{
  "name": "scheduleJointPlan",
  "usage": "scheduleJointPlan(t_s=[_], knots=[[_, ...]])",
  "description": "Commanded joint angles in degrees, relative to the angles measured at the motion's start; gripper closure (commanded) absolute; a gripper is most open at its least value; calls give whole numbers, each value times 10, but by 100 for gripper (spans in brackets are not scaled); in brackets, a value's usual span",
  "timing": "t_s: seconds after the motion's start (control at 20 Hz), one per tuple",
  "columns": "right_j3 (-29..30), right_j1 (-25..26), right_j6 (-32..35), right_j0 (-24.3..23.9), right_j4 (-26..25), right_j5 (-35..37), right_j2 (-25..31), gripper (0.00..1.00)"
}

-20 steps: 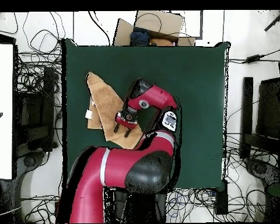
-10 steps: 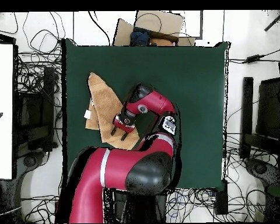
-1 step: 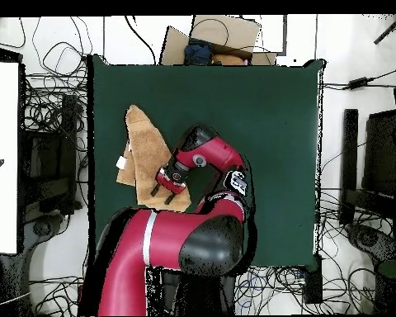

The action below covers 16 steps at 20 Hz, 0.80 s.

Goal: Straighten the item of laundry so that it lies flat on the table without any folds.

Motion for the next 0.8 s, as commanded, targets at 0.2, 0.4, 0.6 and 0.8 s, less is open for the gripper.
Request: scheduleJointPlan(t_s=[0.2, 0.4, 0.6, 0.8], knots=[[145, 36, 70, 11, 42, -141, 90, 0], [167, 30, 67, 11, 60, -162, 96, 0], [183, 27, 64, 12, 76, -178, 102, 0], [194, 24, 65, 13, 89, -192, 108, 0]])
